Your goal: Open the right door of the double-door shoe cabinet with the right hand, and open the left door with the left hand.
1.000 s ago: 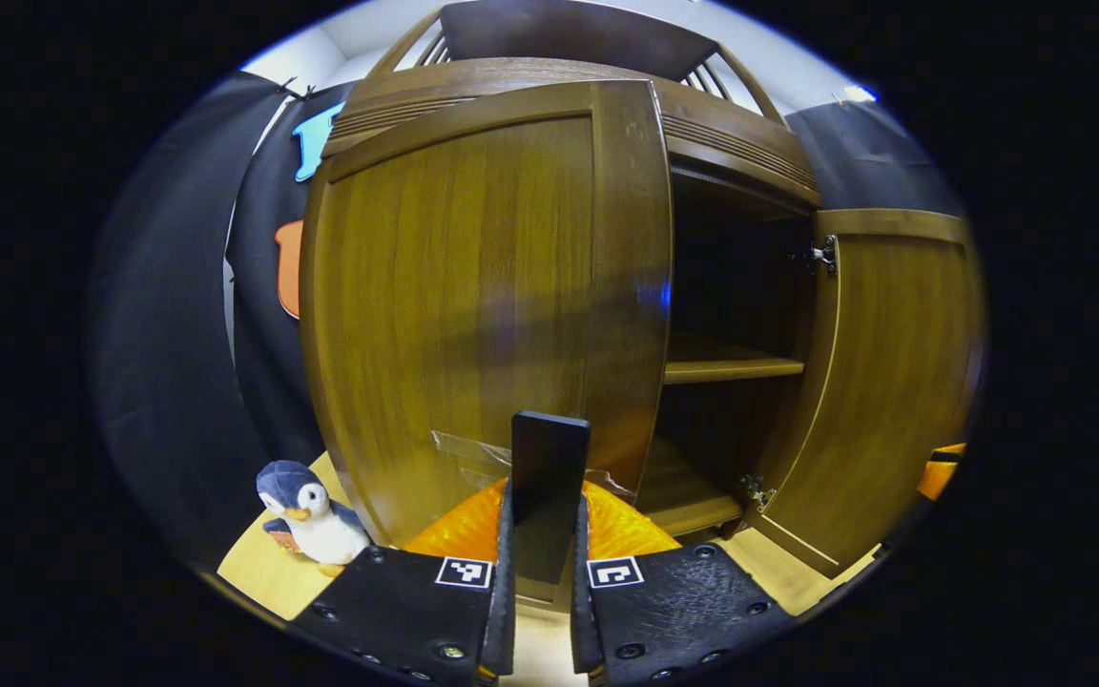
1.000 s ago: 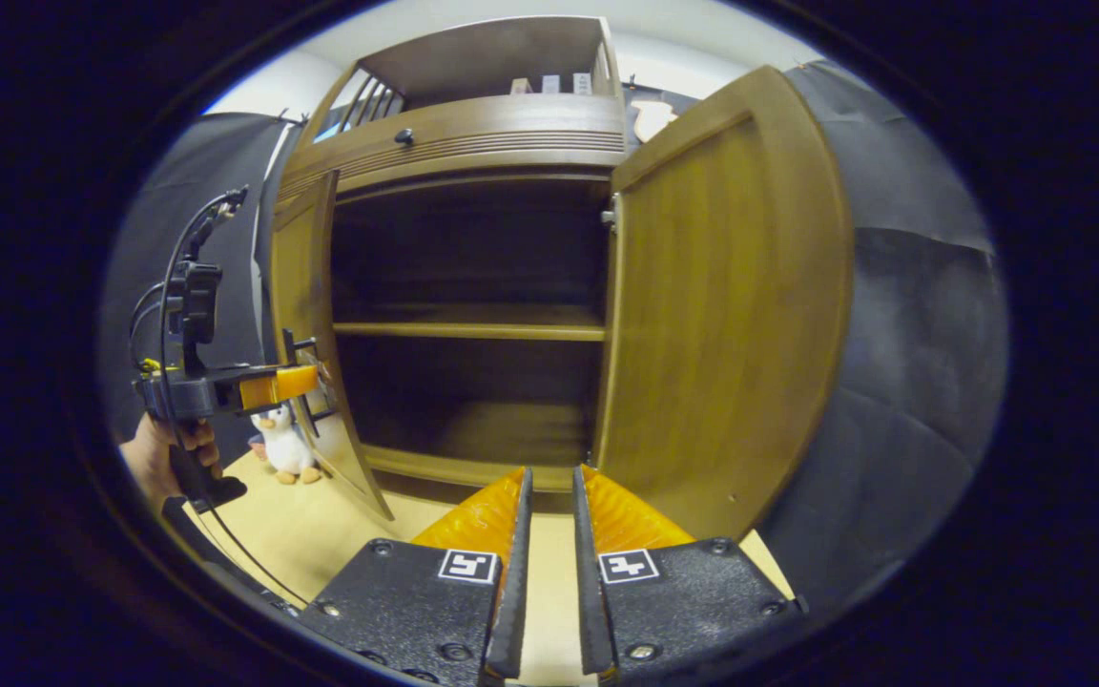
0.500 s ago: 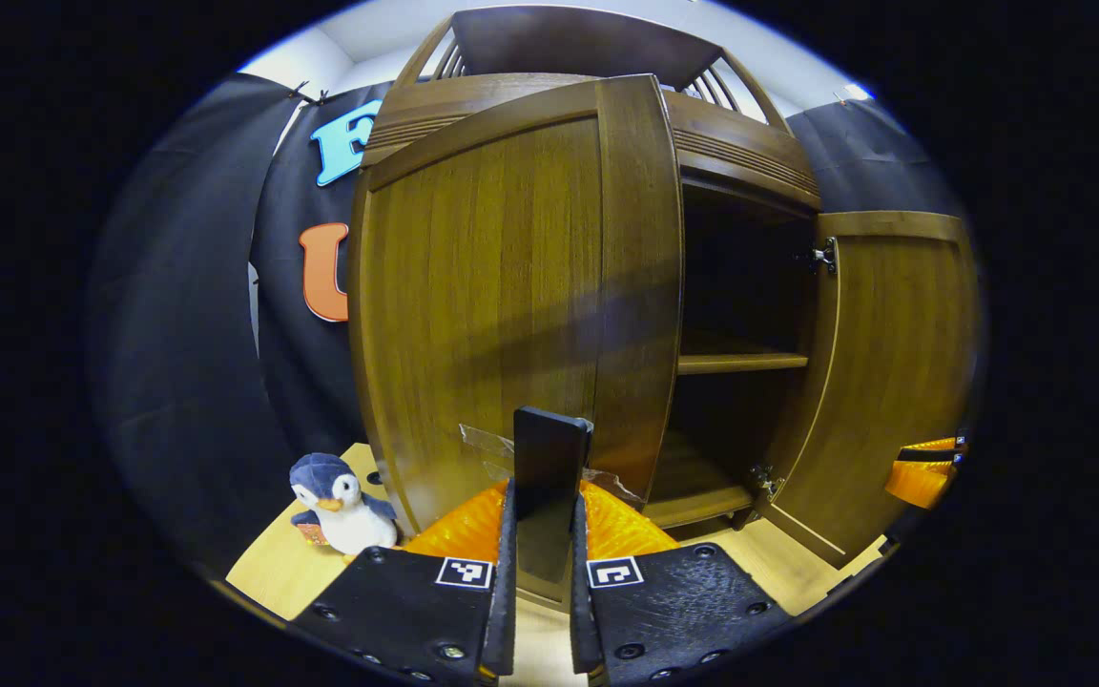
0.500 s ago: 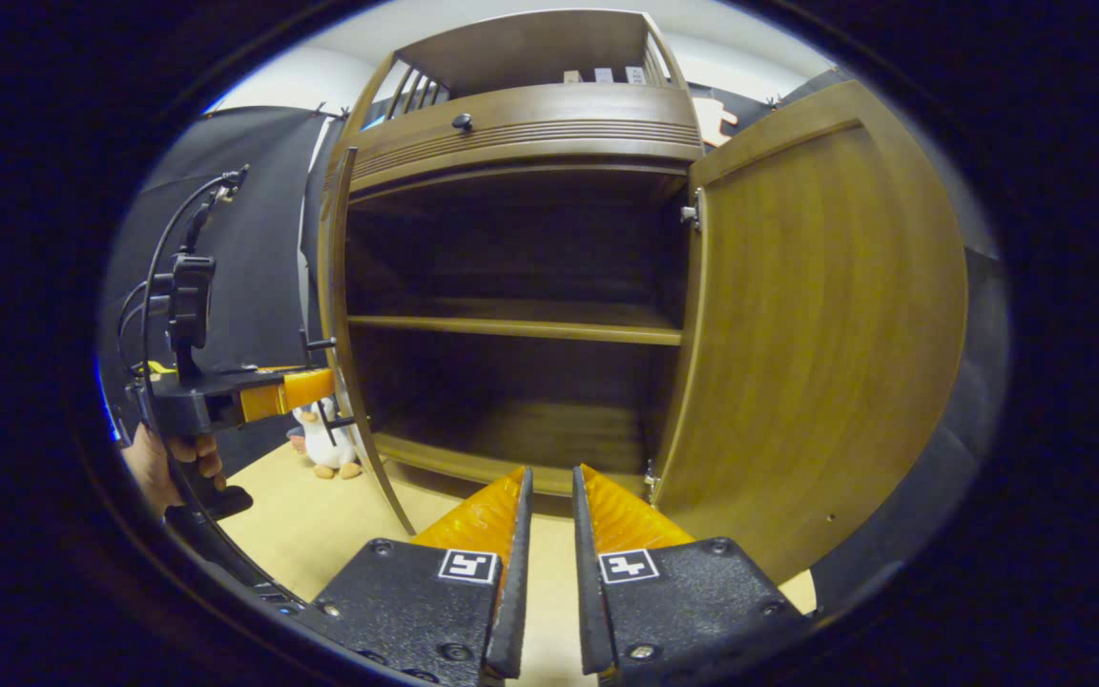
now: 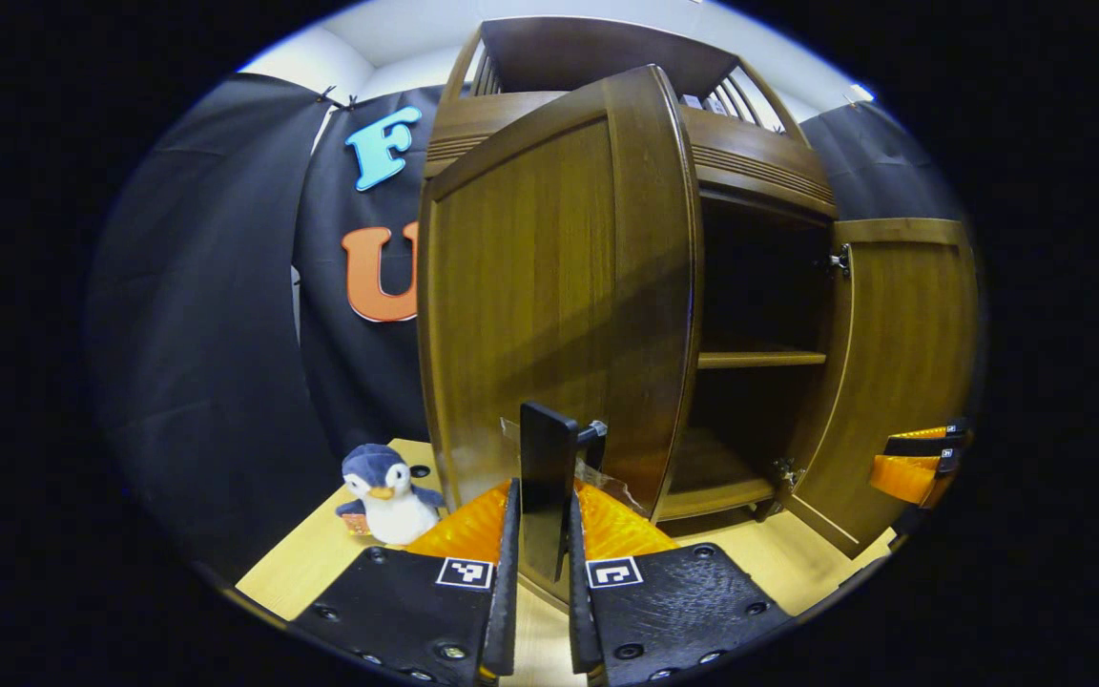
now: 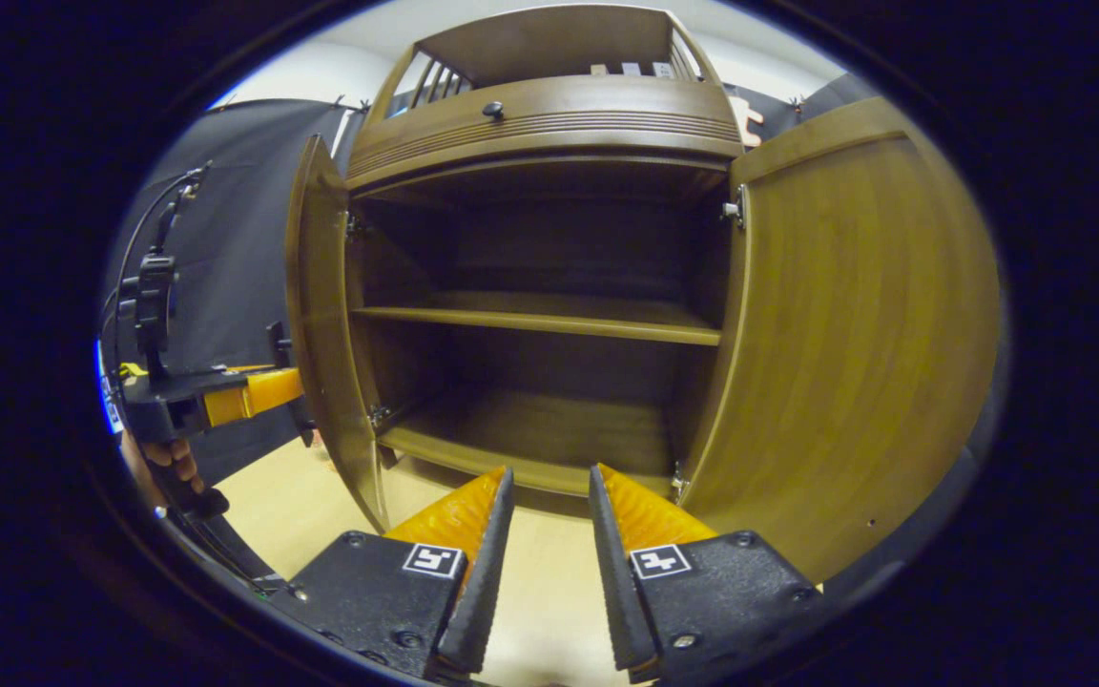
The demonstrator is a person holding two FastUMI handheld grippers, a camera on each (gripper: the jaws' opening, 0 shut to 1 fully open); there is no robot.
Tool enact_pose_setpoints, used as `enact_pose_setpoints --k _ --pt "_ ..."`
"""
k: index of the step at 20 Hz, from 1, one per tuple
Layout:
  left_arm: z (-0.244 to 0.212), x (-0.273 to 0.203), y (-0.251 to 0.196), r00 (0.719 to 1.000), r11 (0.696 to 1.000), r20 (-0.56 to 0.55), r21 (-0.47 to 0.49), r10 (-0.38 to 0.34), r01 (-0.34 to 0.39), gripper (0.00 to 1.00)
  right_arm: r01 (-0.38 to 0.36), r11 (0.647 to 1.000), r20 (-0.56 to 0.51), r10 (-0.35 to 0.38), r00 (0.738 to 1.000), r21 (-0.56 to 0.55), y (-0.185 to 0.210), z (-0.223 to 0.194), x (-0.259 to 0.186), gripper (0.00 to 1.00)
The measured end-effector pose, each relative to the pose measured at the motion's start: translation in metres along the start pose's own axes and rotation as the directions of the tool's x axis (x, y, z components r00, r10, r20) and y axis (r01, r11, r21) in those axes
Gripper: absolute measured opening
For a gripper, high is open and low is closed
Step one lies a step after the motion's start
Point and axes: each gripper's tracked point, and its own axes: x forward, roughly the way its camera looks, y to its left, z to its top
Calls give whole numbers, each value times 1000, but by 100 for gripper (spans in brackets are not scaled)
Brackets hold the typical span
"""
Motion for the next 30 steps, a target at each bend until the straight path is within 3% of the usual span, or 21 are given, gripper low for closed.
enact_pose_setpoints --k 7,9,10,11,12,13,15,23,24,25,30 --pt "-2 -18 33 996 995 5 38 88 -88 21 4 1000 -13 -5 1000 -15 5 -3 2 58" --pt "1 -21 43 995 992 19 70 102 -103 21 3 1000 -17 -3 1000 -14 9 -1 5 55" --pt "2 -23 50 993 990 26 80 113 -114 29 2 1000 -15 -3 1000 -15 13 0 9 55" --pt "2 -25 57 991 989 29 78 127 -129 20 1 1000 -13 -2 1000 -16 16 2 11 56" --pt "5 -27 64 990 987 35 72 140 -142 25 1 1000 -9 -1 1000 -18 19 3 11 56" --pt "8 -29 71 987 985 46 66 154 -157 17 1 1000 -8 -1 1000 -18 22 3 11 58" --pt "8 -31 86 984 981 34 77 177 -179 16 -7 1000 -1 7 1000 -20 31 5 12 56" --pt "7 -38 105 992 992 31 -39 124 -123 12 -9 999 19 10 1000 -33 55 14 17 56" --pt "6 -39 109 993 992 27 -48 115 -114 19 -10 999 20 11 1000 -32 58 15 18 56" --pt "2 -38 112 995 994 11 -46 104 -103 11 -17 999 28 18 999 -27 61 16 17 56" --pt "-2 -44 124 997 995 -6 -70 72 -72 10 -33 999 70 34 997 -22 69 29 17 56"
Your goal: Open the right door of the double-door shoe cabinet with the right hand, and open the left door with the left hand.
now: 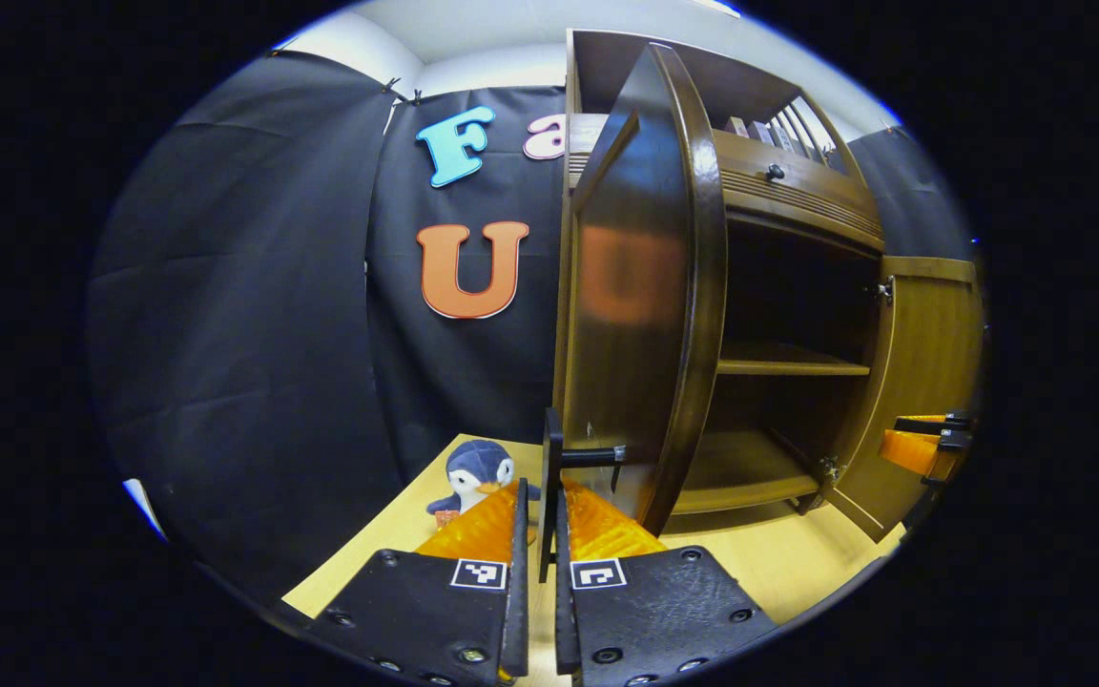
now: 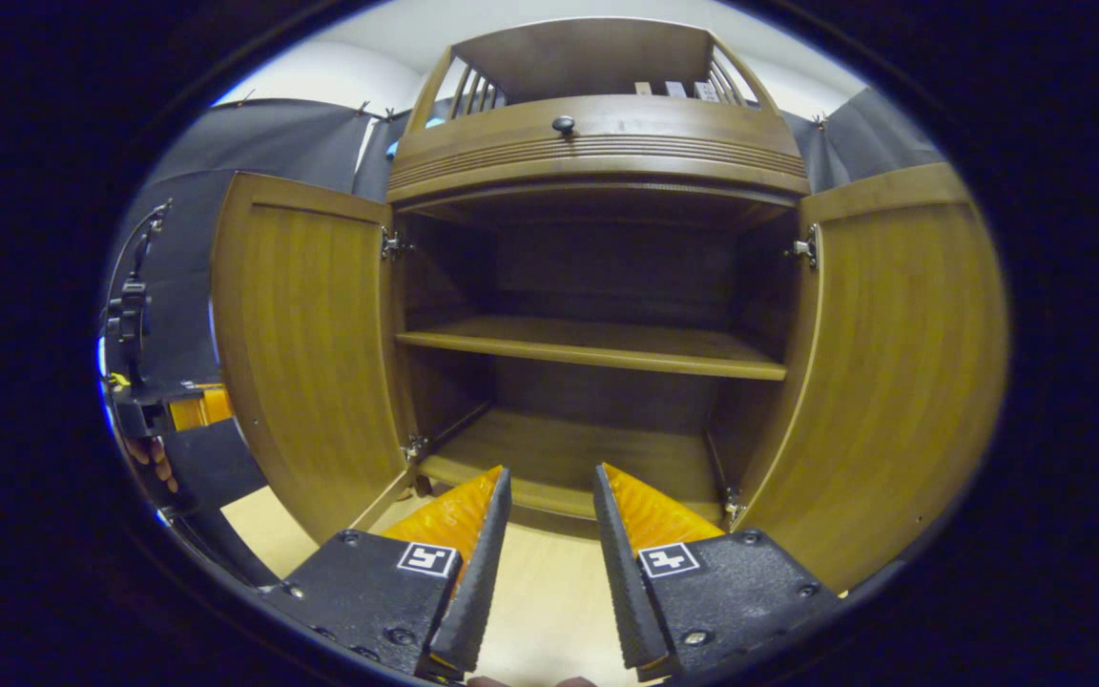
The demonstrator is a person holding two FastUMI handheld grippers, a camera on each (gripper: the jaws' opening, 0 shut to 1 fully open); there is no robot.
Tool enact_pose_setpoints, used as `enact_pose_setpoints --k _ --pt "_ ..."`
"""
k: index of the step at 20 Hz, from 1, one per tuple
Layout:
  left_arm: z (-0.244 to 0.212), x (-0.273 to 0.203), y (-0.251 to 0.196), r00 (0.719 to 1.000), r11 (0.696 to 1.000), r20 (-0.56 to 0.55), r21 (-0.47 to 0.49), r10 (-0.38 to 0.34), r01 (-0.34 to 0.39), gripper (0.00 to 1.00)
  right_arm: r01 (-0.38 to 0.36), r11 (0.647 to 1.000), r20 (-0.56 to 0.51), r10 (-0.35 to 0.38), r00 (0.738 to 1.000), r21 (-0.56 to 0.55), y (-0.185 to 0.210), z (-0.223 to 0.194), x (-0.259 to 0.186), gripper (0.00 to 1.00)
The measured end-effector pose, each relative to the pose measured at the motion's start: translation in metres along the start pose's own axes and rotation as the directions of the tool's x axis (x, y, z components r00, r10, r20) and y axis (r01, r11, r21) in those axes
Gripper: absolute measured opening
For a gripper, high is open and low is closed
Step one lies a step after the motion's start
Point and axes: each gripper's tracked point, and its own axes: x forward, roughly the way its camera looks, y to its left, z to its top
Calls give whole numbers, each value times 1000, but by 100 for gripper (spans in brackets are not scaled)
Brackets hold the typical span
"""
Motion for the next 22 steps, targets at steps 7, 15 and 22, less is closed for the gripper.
enact_pose_setpoints --k 7,15,22 --pt "-7 -22 47 991 991 -5 10 132 -132 10 36 999 -3 -36 999 -4 -14 0 -3 60" --pt "19 -57 30 978 977 86 79 189 -196 22 80 996 12 -81 997 26 -30 12 -6 64" --pt "39 -45 -73 994 998 109 61 4 -11 58 59 997 81 -62 995 39 -37 40 -21 73"
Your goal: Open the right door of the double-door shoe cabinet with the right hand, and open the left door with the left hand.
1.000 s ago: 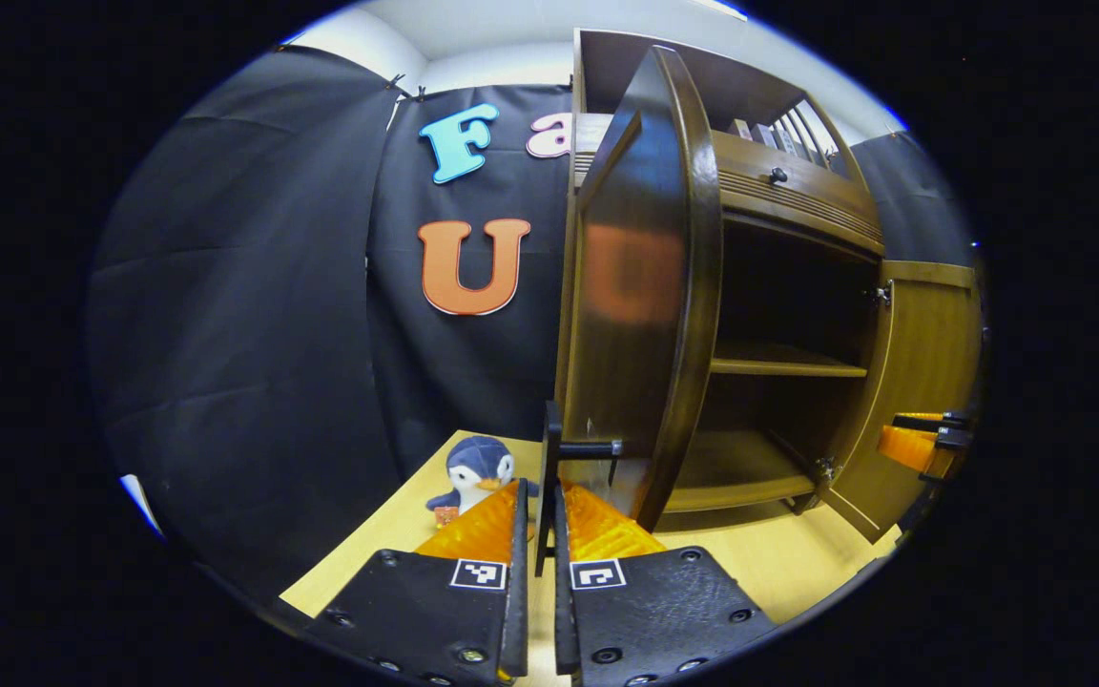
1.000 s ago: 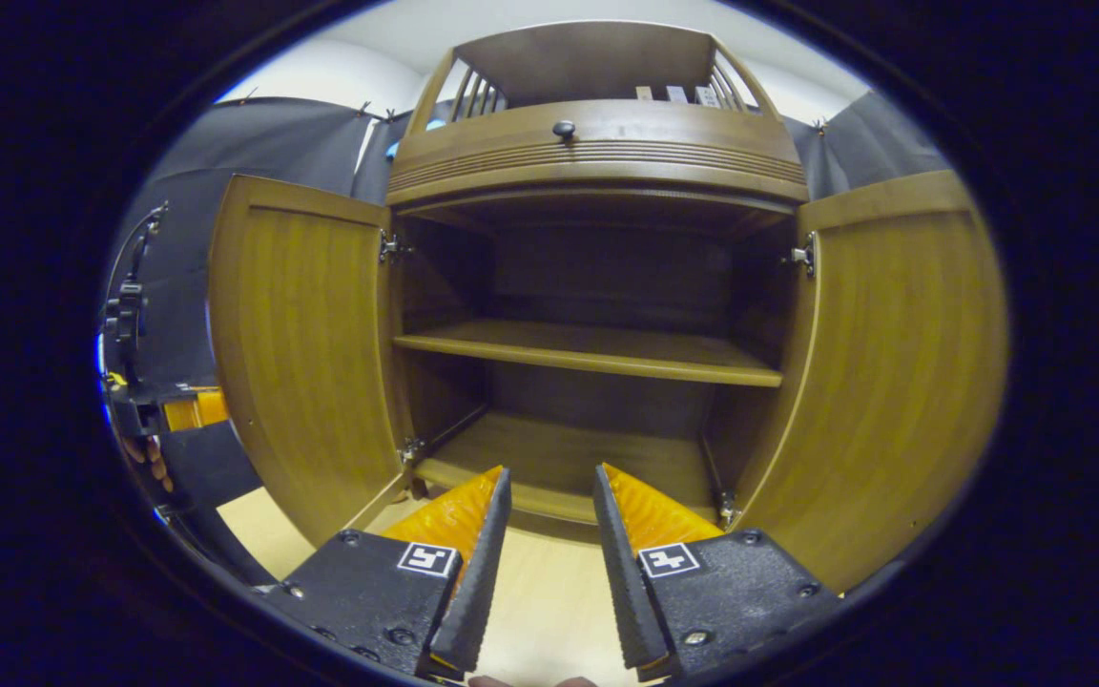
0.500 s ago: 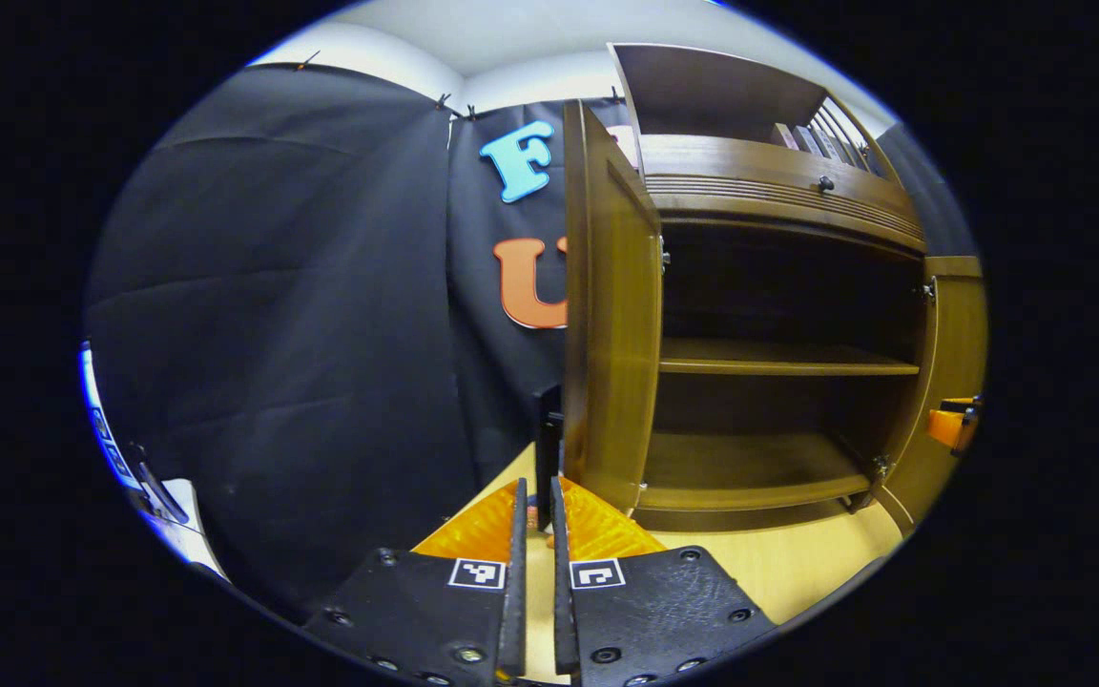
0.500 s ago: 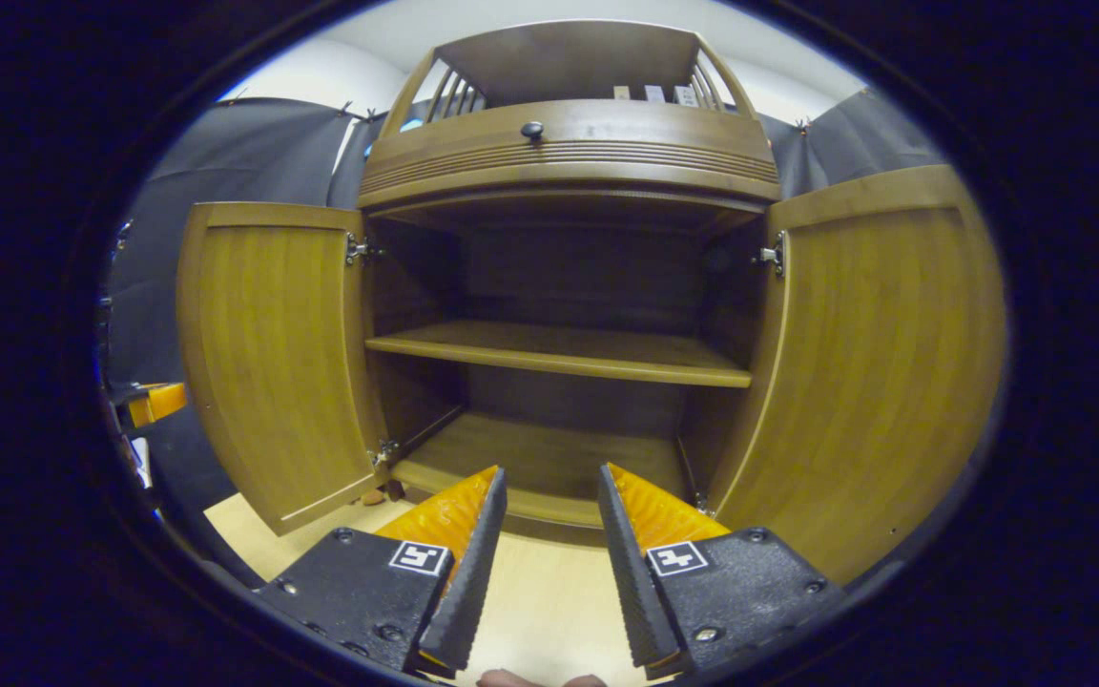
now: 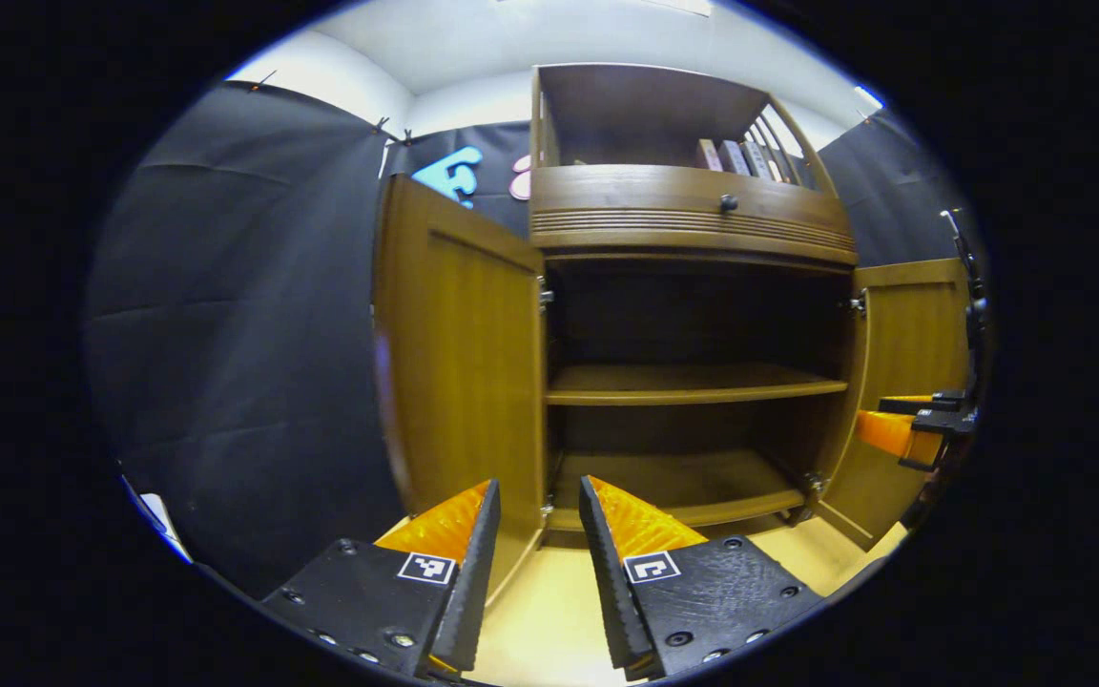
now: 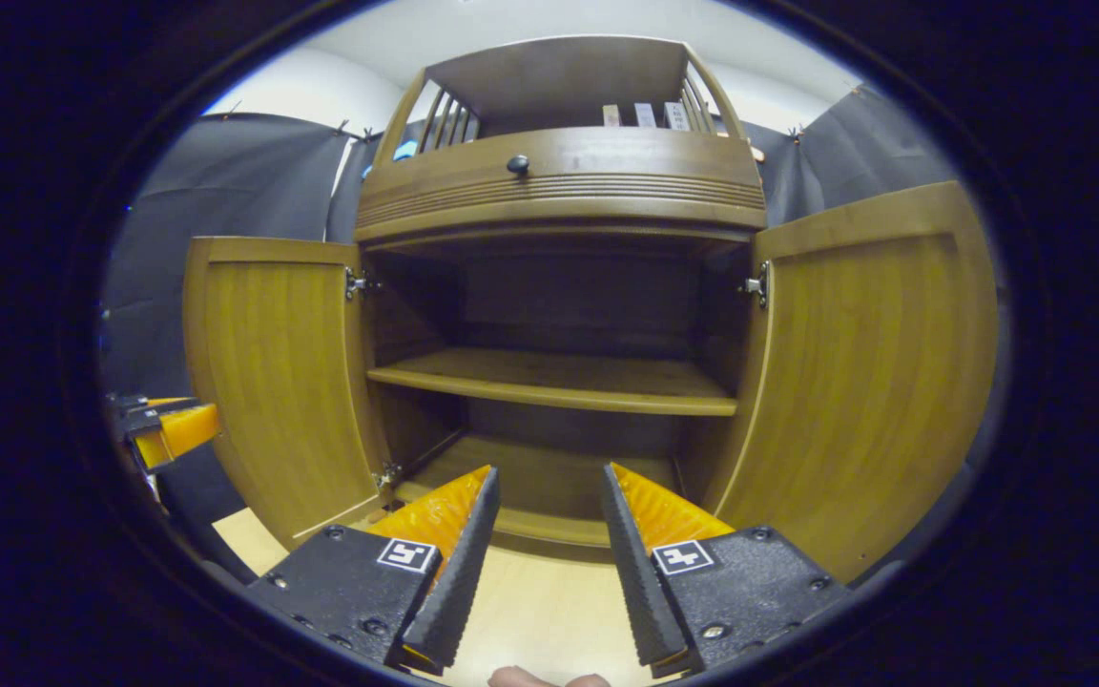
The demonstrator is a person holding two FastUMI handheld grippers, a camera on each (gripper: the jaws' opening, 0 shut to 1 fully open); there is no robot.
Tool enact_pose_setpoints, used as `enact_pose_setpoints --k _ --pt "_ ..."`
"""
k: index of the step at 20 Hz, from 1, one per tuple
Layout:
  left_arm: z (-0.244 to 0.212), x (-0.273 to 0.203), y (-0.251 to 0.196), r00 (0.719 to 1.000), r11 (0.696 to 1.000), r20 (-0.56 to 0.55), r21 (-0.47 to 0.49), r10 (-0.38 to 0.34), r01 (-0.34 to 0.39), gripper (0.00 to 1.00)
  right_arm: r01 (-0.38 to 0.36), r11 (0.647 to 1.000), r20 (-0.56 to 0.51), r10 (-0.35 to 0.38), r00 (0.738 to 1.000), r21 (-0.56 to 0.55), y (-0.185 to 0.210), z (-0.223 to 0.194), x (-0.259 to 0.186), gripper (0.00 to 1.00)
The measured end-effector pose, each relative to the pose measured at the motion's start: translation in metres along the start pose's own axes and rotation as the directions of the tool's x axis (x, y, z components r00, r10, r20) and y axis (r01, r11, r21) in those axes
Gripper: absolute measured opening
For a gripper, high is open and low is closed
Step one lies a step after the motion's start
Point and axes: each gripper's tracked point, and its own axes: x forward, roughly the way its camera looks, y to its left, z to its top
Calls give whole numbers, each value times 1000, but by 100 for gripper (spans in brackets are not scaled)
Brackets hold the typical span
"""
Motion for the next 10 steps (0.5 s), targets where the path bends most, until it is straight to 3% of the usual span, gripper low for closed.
enact_pose_setpoints --k 5,6,7,9,10 --pt "9 7 -71 989 988 9 -40 -151 151 67 12 1000 35 -12 999 6 -11 16 -17 71" --pt "12 7 -83 985 984 4 -46 -174 174 59 10 1000 38 -10 999 7 -13 18 -19 72" --pt "15 6 -95 980 978 4 -59 -199 199 66 6 1000 47 -7 999 10 -15 22 -20 77" --pt "25 6 -110 975 973 20 -64 -221 222 78 17 1000 64 -18 998 14 -22 29 -24 79" --pt "29 8 -115 974 973 30 -53 -224 225 92 25 1000 69 -25 997 12 -25 33 -27 79"
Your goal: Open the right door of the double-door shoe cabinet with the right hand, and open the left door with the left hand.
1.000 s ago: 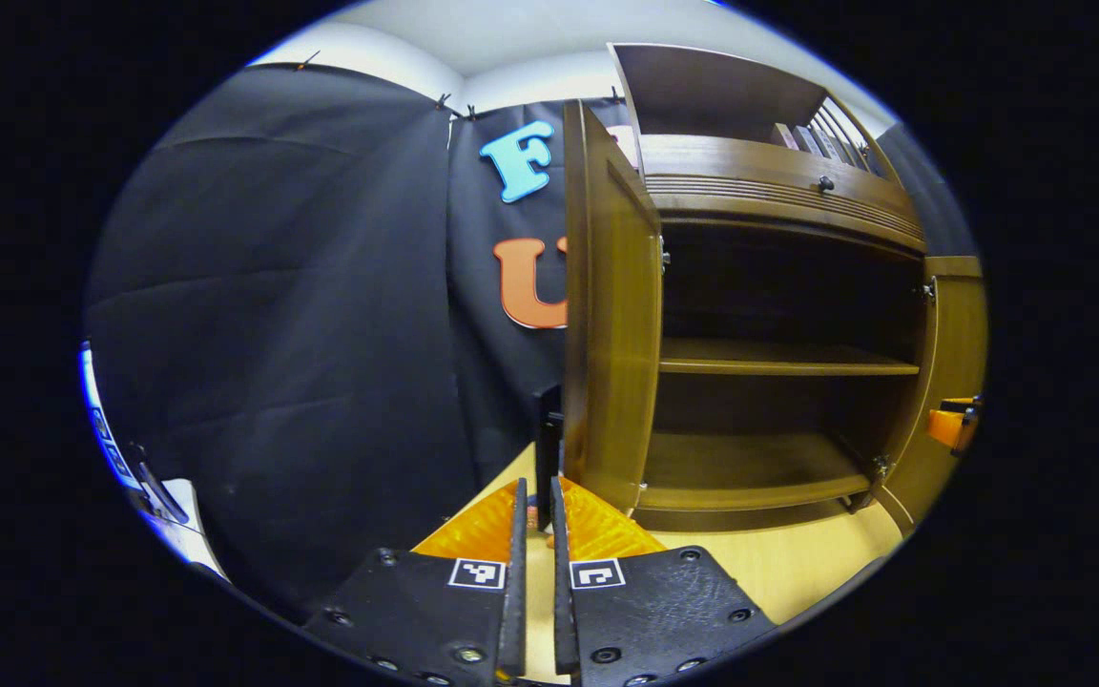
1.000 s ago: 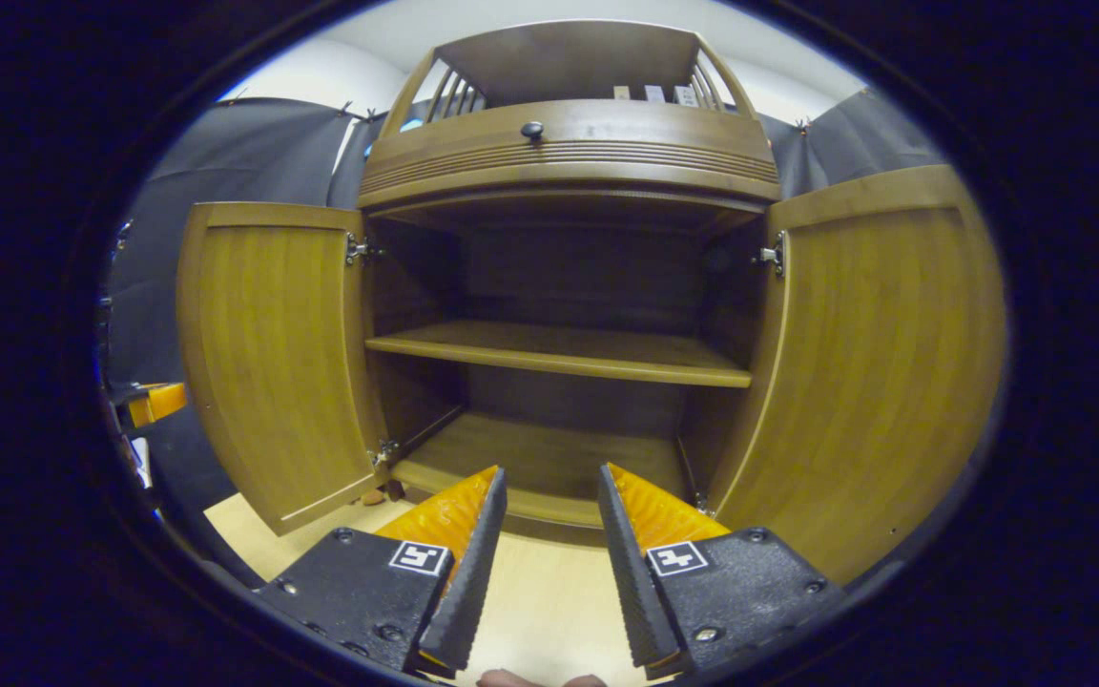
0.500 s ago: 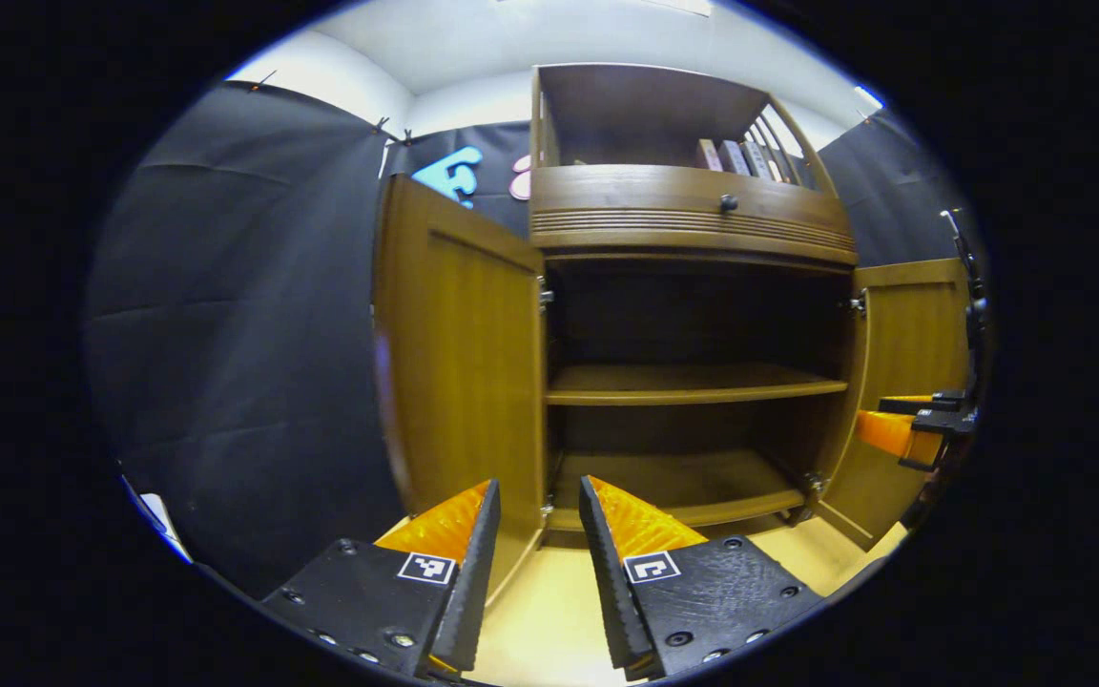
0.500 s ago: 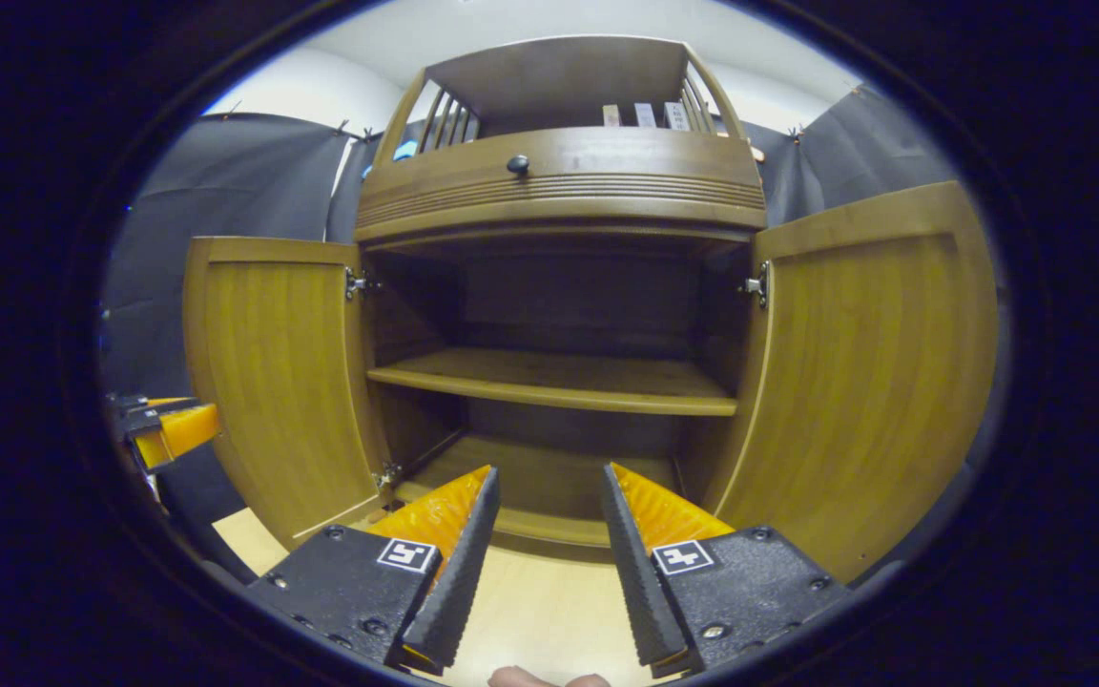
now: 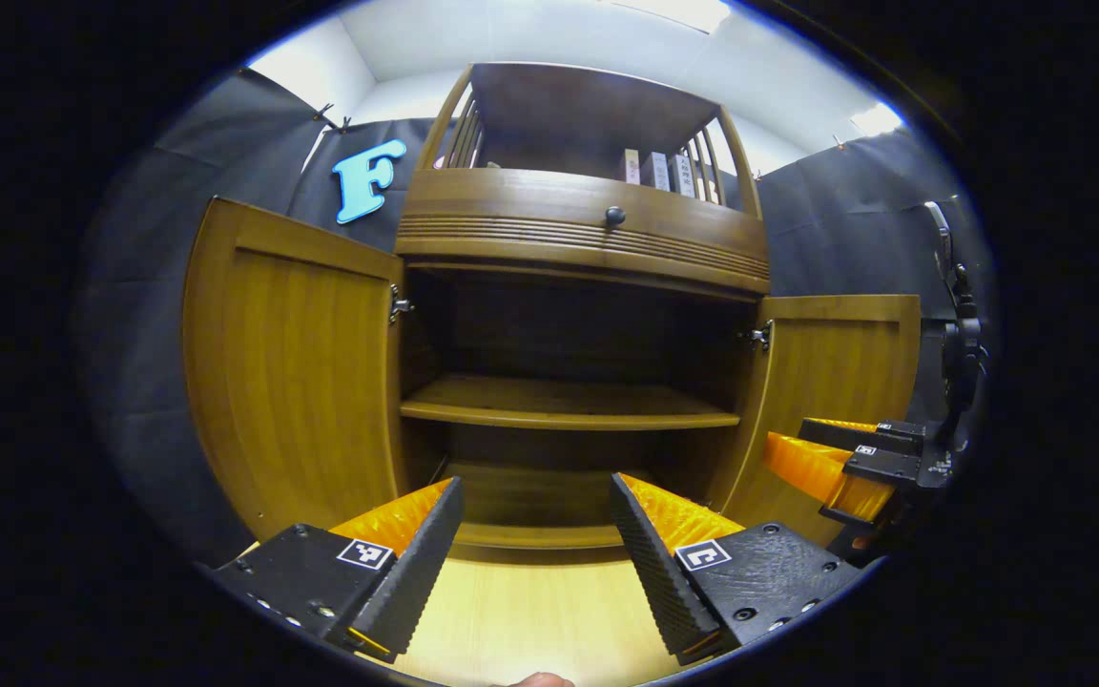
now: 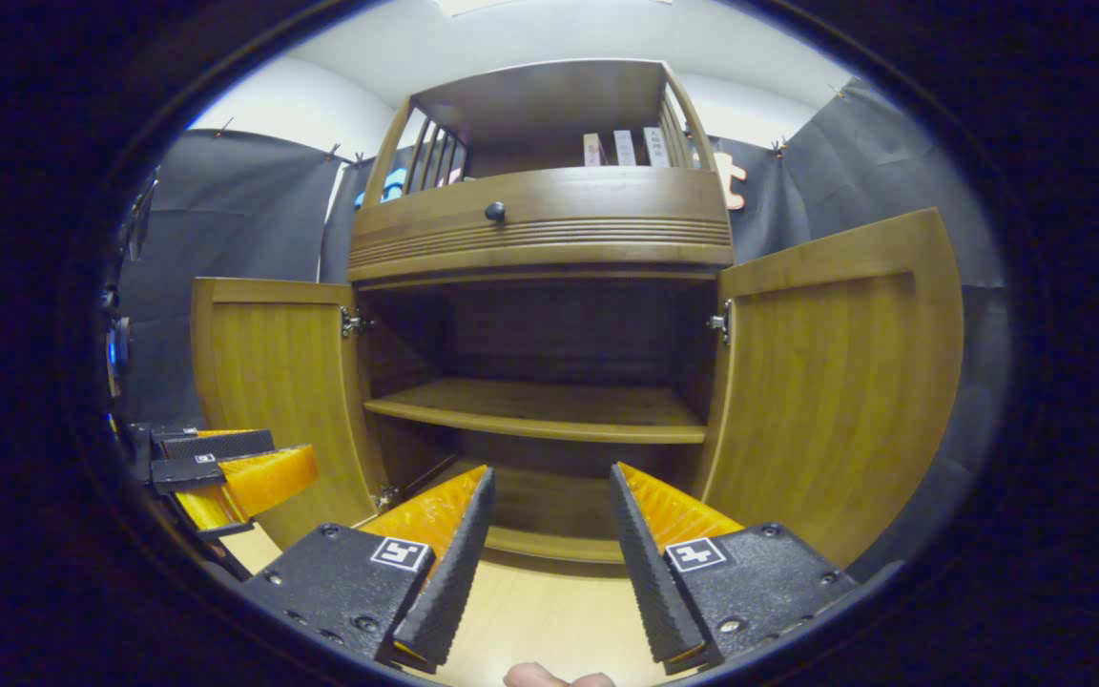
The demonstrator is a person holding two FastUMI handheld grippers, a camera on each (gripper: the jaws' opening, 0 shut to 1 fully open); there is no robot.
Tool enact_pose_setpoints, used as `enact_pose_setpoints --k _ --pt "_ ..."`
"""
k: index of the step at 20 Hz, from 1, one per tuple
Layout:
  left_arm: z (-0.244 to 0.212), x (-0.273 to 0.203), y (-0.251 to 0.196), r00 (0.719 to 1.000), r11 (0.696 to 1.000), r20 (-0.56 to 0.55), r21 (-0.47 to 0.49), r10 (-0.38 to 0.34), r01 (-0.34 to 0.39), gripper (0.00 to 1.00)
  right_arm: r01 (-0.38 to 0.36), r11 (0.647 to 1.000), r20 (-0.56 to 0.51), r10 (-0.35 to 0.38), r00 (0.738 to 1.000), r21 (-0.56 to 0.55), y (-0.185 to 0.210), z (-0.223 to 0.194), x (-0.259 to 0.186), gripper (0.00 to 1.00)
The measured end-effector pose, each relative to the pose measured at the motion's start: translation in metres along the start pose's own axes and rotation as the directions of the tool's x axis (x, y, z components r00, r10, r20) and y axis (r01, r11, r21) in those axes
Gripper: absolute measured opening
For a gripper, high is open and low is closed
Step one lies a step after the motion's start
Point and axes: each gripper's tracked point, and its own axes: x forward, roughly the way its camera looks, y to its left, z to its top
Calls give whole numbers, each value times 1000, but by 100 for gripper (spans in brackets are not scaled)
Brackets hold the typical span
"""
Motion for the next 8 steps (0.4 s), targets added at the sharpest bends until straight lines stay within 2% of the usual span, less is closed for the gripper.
enact_pose_setpoints --k 1,3,4,5,8 --pt "3 1 -3 1000 1000 7 14 -2 2 93 7 1000 5 -7 1000 -4 -3 3 -2 76" --pt "7 3 -7 1000 1000 12 31 -4 3 93 10 1000 21 -9 1000 -13 -7 10 -6 79" --pt "9 3 -9 1000 999 15 33 -5 4 100 10 1000 32 -9 999 -16 -9 14 -8 77" --pt "9 2 -10 1000 999 18 34 -2 1 94 20 1000 43 -19 999 -20 -14 16 -10 77" --pt "14 -1 -4 999 999 36 34 29 -30 95 56 998 39 -55 998 -32 -24 16 -11 78"
